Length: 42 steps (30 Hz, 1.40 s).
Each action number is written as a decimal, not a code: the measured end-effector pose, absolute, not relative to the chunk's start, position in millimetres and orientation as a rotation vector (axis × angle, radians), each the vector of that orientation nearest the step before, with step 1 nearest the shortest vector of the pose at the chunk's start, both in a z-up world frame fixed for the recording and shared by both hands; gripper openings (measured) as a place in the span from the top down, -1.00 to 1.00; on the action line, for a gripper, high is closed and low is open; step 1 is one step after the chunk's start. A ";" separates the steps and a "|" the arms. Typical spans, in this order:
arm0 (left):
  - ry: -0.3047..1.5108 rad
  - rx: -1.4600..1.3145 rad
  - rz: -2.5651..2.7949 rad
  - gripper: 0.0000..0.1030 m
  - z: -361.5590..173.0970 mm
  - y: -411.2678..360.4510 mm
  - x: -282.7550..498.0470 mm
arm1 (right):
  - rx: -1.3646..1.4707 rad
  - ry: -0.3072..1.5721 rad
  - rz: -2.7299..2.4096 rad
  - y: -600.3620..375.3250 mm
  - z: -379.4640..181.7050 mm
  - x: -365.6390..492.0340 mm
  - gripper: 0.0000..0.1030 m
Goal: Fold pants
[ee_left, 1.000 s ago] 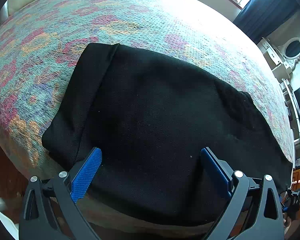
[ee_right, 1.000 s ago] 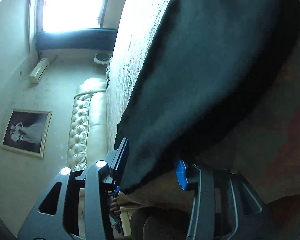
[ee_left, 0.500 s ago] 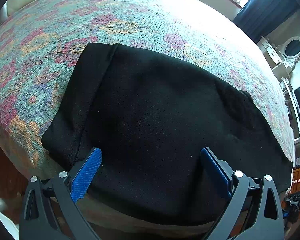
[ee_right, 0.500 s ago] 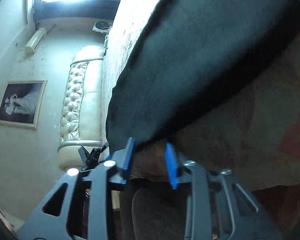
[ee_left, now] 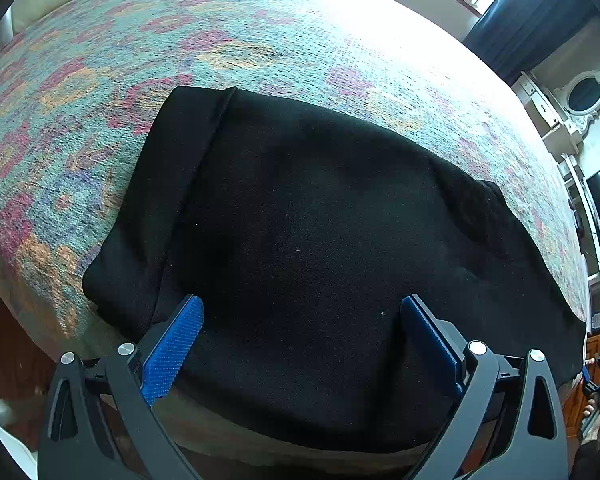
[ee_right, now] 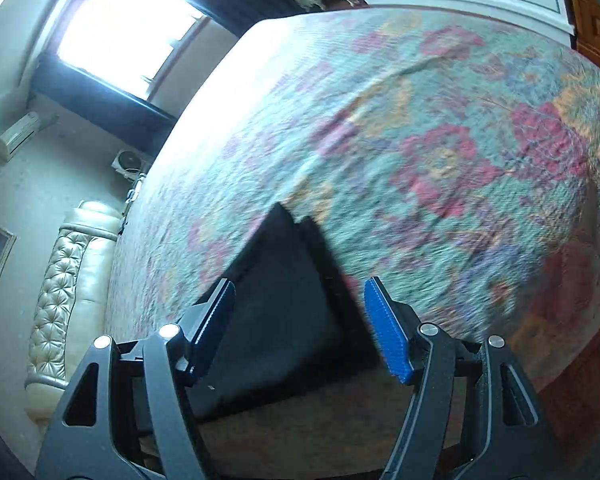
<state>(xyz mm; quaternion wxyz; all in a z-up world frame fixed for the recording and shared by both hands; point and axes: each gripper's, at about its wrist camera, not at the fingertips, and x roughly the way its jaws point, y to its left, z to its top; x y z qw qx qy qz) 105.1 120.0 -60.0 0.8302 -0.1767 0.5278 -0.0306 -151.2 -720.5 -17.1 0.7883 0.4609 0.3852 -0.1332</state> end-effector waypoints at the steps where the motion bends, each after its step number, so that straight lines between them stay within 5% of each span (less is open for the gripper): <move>1: 1.119 -0.375 -0.068 -0.90 -60.0 120.4 104.8 | 0.997 0.847 -0.275 -722.2 -24.5 -147.6 -0.30; 12: 1.081 -0.388 -0.059 -0.90 -45.7 128.8 96.2 | 0.985 0.917 -0.074 -700.7 -44.3 -123.6 -0.26; 20: 1.042 -0.355 0.006 -0.89 -27.4 144.5 94.2 | 0.852 1.090 -0.054 -658.4 -31.1 -90.4 0.53; 30: 1.105 -0.353 0.007 -0.90 -41.4 147.4 100.0 | 0.824 0.965 -0.090 -629.5 58.7 -72.7 0.58; 42: 1.120 -0.350 0.013 -0.90 -45.9 144.9 101.0 | 0.580 0.918 0.050 -471.7 176.8 -2.4 0.58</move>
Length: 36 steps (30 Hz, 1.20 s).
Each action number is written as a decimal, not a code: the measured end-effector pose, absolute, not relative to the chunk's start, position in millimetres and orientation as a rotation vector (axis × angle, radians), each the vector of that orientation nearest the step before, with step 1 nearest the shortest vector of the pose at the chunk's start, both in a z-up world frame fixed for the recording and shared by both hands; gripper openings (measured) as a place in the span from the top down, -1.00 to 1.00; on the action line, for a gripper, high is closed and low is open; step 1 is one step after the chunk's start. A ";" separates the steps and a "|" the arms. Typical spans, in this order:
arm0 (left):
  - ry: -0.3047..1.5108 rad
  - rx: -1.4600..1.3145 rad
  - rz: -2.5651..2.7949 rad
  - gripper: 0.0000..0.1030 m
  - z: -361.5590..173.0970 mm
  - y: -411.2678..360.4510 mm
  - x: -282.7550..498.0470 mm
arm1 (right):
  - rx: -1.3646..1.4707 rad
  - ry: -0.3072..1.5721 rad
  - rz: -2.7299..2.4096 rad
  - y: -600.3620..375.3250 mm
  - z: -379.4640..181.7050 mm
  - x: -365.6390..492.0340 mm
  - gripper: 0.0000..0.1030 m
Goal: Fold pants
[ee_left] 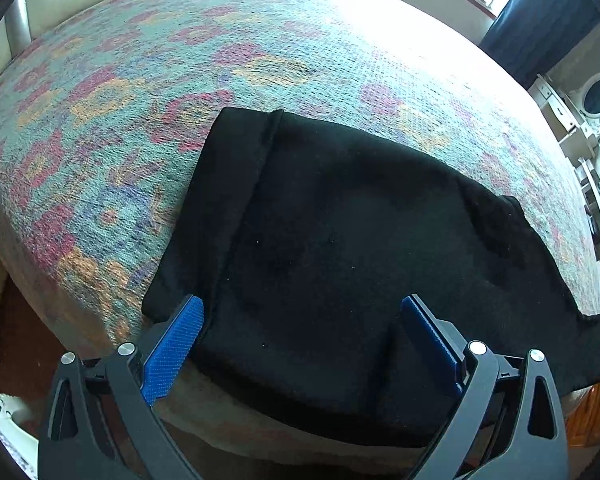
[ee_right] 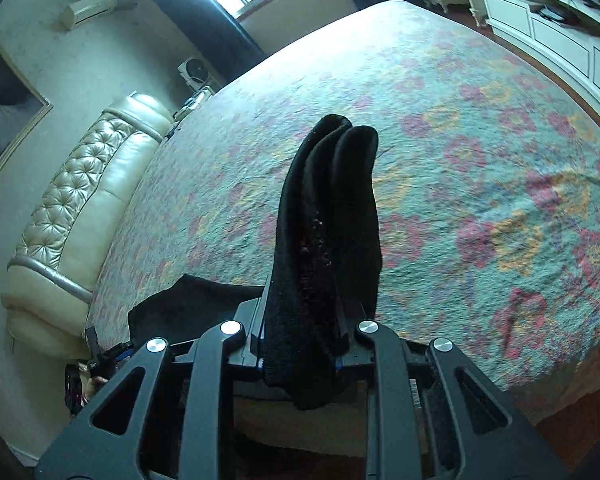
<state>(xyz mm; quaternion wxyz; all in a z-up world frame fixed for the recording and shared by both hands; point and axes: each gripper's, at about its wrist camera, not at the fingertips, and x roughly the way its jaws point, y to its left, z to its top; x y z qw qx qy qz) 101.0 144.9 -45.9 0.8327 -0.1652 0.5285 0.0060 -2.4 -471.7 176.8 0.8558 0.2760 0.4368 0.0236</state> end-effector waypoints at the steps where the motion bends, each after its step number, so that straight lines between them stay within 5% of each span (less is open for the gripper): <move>1: 1.120 -0.358 0.011 -0.90 -46.0 146.1 101.1 | 0.553 0.922 0.063 -455.3 181.0 4.1 0.58; 15: 1.110 -0.404 0.006 -0.90 -45.6 151.7 100.0 | 0.295 1.101 0.093 -276.2 116.9 70.2 0.58; 36: 1.117 -0.373 0.016 -0.90 -47.8 150.5 100.2 | 0.238 1.227 0.026 -191.4 21.6 79.1 0.55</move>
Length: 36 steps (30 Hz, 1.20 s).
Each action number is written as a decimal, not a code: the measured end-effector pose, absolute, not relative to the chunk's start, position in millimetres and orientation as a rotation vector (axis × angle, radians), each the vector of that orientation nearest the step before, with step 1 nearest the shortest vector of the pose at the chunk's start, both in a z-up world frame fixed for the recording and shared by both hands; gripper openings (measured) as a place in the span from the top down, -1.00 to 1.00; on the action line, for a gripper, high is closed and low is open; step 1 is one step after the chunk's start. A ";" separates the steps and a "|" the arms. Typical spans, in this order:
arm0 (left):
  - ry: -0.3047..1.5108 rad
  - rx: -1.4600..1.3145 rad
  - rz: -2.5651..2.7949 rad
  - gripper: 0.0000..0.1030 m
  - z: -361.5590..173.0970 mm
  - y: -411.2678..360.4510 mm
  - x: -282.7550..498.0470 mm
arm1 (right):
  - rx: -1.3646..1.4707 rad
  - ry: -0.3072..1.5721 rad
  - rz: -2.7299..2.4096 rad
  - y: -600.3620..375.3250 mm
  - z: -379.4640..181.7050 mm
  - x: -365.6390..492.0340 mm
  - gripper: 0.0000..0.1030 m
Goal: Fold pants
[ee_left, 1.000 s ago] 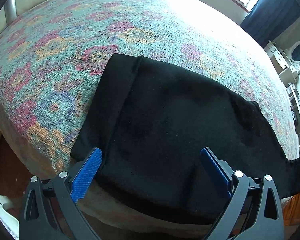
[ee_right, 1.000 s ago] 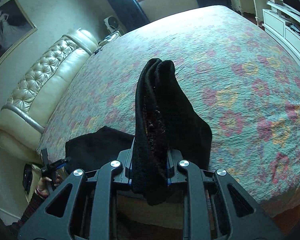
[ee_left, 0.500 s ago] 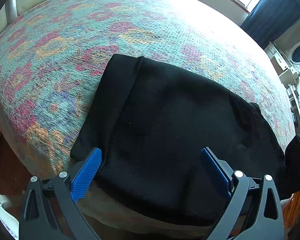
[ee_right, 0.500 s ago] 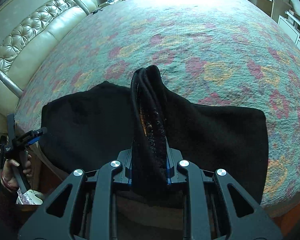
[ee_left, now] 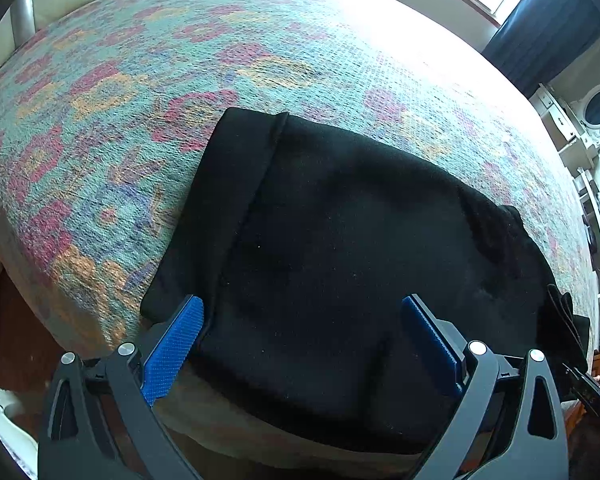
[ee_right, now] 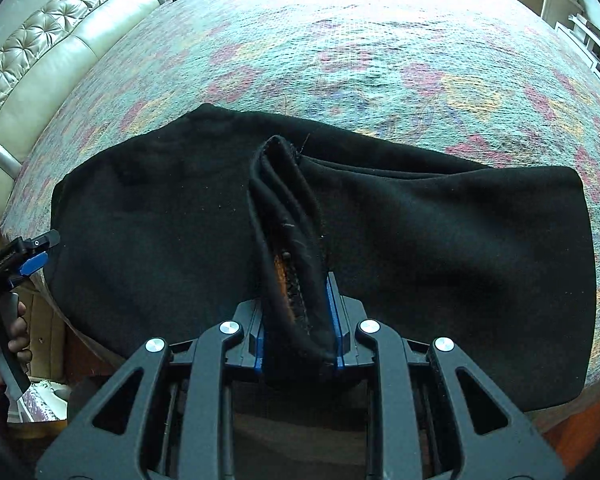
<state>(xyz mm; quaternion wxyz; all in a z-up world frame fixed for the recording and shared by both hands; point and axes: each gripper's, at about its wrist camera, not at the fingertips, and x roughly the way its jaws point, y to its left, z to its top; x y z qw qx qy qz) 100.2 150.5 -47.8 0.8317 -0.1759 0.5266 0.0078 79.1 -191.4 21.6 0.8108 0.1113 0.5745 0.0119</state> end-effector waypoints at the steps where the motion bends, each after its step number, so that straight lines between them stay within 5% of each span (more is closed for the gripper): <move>1: 1.117 -0.373 0.016 -0.90 -47.7 150.6 100.4 | 0.244 1.223 0.027 -190.1 20.7 78.2 0.49; 9: 1.120 -0.358 0.018 -0.90 -48.7 148.6 101.1 | 0.382 1.196 0.155 -169.5 16.2 73.6 0.21; 14: 1.121 -0.357 0.018 -0.90 -48.5 149.0 101.5 | 0.428 1.183 0.182 -163.4 13.0 76.4 -0.23; 21: 1.121 -0.349 0.014 -0.90 -48.4 147.9 101.1 | 0.545 1.043 0.334 -190.7 63.4 59.2 -0.24; 27: 1.123 -0.339 0.016 -0.90 -48.2 147.1 101.0 | 0.612 0.867 0.236 -305.1 114.2 31.2 -0.26; 36: 1.124 -0.331 0.015 -0.90 -48.7 145.7 101.3 | 0.988 0.862 -0.023 -445.7 14.9 19.8 -0.32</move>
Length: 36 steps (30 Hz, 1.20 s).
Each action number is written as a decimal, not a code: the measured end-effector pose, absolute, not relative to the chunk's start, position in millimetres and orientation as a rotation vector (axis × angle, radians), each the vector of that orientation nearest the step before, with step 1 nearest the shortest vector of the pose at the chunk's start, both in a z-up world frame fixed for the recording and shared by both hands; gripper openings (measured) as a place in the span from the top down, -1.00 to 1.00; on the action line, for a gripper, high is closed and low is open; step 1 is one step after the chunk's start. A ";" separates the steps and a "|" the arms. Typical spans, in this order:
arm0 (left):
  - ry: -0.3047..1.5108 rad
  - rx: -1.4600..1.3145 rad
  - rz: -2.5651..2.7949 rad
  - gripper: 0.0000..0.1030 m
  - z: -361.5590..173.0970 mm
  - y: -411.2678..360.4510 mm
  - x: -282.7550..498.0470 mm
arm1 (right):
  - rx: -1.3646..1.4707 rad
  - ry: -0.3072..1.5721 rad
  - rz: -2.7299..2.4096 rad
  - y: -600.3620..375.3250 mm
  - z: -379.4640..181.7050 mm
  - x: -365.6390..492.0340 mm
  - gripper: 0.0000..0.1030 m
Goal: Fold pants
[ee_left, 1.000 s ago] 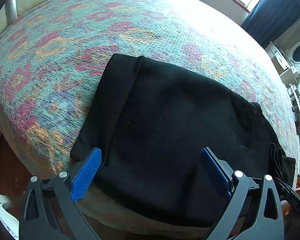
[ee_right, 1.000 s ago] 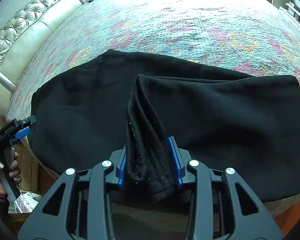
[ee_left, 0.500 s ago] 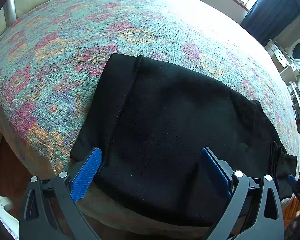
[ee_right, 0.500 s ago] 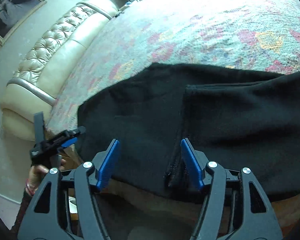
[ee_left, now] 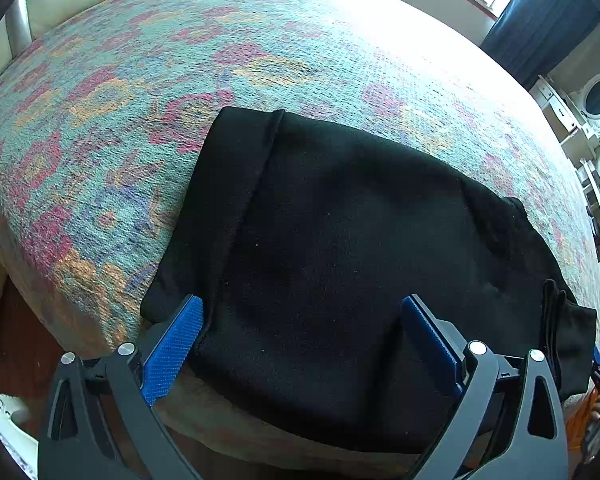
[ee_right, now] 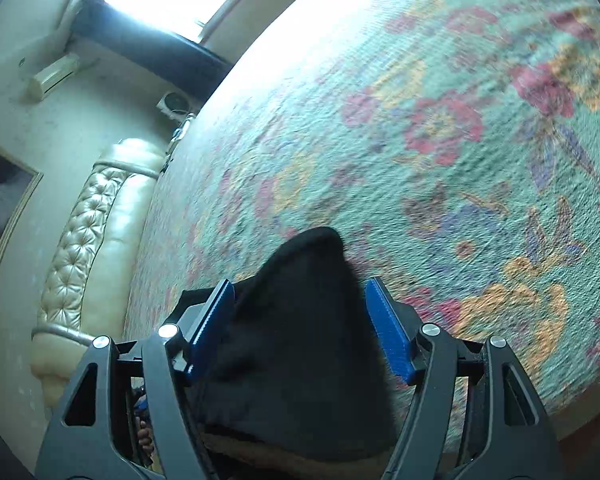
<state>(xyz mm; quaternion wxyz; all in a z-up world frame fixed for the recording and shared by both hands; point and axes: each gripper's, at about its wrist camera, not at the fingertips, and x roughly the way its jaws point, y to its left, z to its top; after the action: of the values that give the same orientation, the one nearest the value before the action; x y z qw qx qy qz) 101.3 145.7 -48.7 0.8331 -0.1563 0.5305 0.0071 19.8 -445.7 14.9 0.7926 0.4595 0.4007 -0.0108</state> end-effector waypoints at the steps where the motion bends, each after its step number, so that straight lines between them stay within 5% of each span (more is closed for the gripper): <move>1: 1.125 -0.328 0.015 -0.90 -48.8 145.2 101.4 | 1.024 0.864 -0.004 -448.7 5.3 23.8 -0.32; 7: 1.126 -0.311 0.020 -0.90 -49.4 141.0 101.4 | 1.121 0.895 0.077 -453.5 -32.4 49.4 -0.24; 9: 1.127 -0.305 0.022 -0.90 -49.4 138.8 101.8 | 1.102 0.924 0.093 -451.3 -37.4 56.5 0.39; 11: 1.127 -0.298 0.025 -0.90 -50.4 136.6 101.5 | 1.091 0.938 0.083 -450.2 -42.3 58.6 0.56; 15: 1.127 -0.297 0.025 -0.90 -50.7 137.0 101.0 | 1.157 0.916 0.099 -454.0 -49.1 56.2 0.55; 20: 1.127 -0.296 0.018 -0.90 -51.8 137.9 99.1 | 1.255 0.900 0.169 -452.1 -47.3 33.1 0.13; 24: 1.126 -0.294 0.020 -0.90 -51.6 137.2 98.1 | 1.242 0.939 0.210 -447.0 -49.6 4.1 0.12; 25: 1.126 -0.294 0.021 -0.90 -51.8 137.1 97.7 | 1.235 0.941 0.216 -446.3 -49.6 -3.5 0.13; 28: 1.127 -0.292 0.021 -0.90 -51.9 137.4 97.9 | 1.160 0.982 0.193 -441.9 -54.5 -14.2 0.61; 31: 1.127 -0.291 0.016 -0.90 -51.7 138.4 97.3 | 1.181 0.958 0.173 -442.5 -57.1 -16.7 0.61; 33: 1.126 -0.298 0.008 -0.90 -51.4 140.0 96.3 | 1.195 0.952 0.182 -442.4 -53.1 -19.5 0.52; 36: 1.122 -0.325 0.000 -0.90 -50.4 144.4 96.0 | 1.220 0.934 0.217 -435.7 -42.9 -24.3 0.03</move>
<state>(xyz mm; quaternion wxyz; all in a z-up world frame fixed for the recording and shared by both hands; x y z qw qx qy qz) 96.0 144.4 -50.4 0.8342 -0.1534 0.5298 -0.0002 -24.3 -435.7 -42.9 0.7138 0.5508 0.4213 0.0981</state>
